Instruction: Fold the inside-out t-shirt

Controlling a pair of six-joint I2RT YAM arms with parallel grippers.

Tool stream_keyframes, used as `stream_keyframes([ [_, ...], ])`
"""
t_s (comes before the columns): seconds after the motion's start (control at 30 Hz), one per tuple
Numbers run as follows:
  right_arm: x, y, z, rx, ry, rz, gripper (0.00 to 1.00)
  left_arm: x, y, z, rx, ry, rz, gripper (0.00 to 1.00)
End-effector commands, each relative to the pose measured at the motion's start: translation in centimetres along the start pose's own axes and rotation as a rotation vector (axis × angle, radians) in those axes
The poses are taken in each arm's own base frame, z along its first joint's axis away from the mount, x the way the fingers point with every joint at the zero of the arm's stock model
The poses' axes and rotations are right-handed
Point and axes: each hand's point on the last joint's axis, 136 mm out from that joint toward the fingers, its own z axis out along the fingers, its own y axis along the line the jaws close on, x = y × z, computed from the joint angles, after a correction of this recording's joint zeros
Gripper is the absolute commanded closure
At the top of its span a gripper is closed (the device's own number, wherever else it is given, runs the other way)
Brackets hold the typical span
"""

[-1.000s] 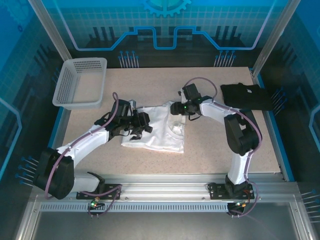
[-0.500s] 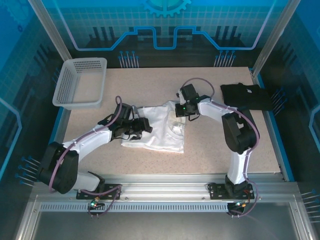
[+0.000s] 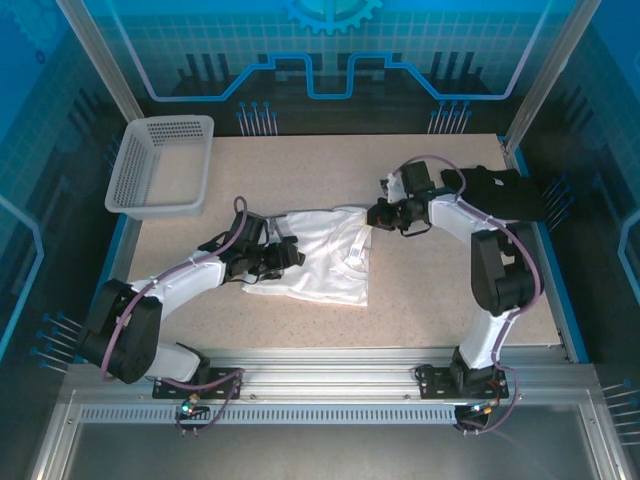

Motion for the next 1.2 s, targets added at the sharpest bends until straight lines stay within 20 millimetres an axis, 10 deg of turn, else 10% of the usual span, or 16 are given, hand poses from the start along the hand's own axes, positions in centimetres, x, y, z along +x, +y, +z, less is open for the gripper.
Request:
stream_keyframes([
  [0.0,1.6,-2.8,2.6,0.007,0.116,0.098,0.88,0.1,-2.1,-0.7,0.071,0.008,0.063,0.34],
  [0.2,-0.1,-6.4,2.2,0.103,0.096,0.095,0.73,0.1,-4.1,-2.4,0.104,-0.048,0.164,0.33],
  [0.37,-0.6,-4.4,-2.0,0.112,0.006,0.007,0.64,0.1,-3.5,-2.4,0.072,-0.047,0.167,0.32],
  [0.53,3.8,-0.3,-4.0,0.057,-0.023,-0.079,0.64,-1.5,-2.5,-2.5,0.008,-0.092,0.145,0.32],
  [0.9,16.9,4.7,1.8,0.037,0.1,-0.138,0.65,-9.9,0.1,1.6,-0.041,-0.096,0.003,0.31],
  [1.17,16.4,0.0,3.7,0.229,0.133,-0.068,0.65,-9.8,4.2,5.8,-0.114,0.057,-0.052,0.32],
])
